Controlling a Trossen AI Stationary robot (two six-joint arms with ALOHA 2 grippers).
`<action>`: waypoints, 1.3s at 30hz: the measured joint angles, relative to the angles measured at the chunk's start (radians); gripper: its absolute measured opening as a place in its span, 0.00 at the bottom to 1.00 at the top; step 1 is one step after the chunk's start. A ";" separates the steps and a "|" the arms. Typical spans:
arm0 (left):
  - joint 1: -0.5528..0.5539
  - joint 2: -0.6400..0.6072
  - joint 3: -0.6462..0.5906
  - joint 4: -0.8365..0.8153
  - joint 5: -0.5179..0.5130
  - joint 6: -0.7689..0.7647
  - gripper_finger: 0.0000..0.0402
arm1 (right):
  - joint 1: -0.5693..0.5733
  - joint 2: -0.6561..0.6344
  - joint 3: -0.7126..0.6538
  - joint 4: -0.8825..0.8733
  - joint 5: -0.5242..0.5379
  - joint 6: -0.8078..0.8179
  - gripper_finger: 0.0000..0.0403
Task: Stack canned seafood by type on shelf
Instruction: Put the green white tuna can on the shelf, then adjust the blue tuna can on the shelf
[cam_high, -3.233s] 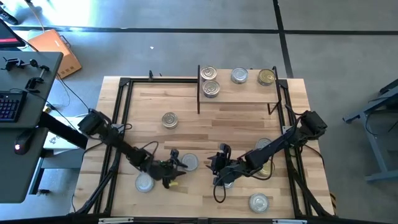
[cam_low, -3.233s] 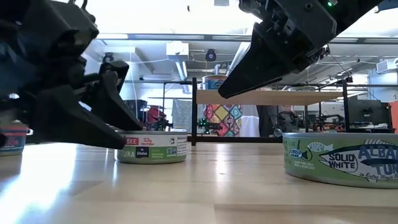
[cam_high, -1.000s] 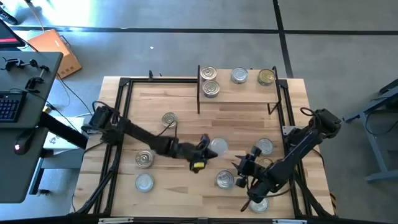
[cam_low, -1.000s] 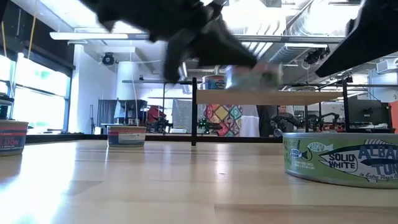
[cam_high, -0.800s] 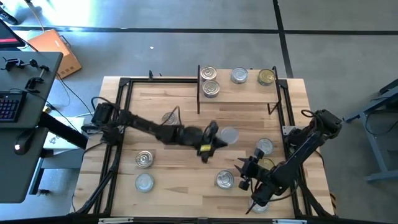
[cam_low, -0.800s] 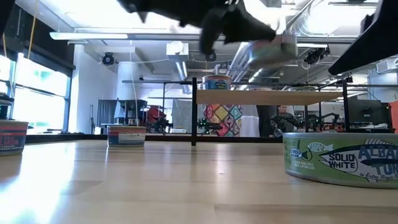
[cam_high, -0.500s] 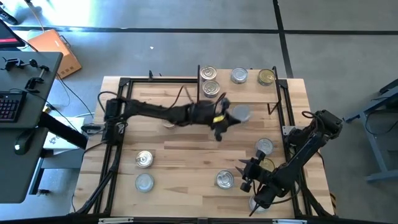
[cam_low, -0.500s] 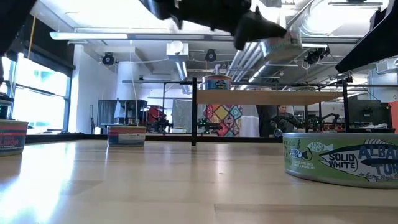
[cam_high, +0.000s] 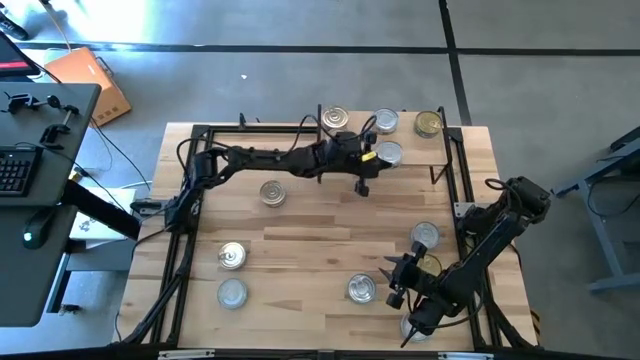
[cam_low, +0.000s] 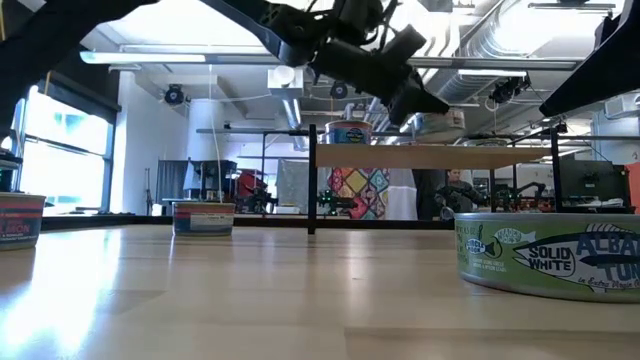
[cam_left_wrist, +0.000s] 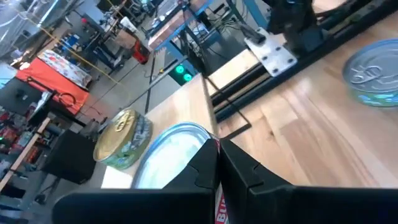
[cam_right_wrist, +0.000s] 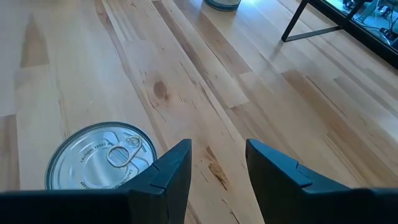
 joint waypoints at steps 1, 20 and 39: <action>0.007 0.001 0.000 0.003 0.000 -0.003 0.00 | 0.000 0.000 0.000 0.000 0.000 0.000 0.36; 0.062 0.017 0.000 -0.003 0.059 0.001 0.00 | 0.000 0.000 0.000 0.005 0.000 0.000 0.36; 0.068 0.016 0.000 0.016 0.053 -0.026 0.30 | 0.000 0.000 0.000 0.006 0.000 0.001 0.36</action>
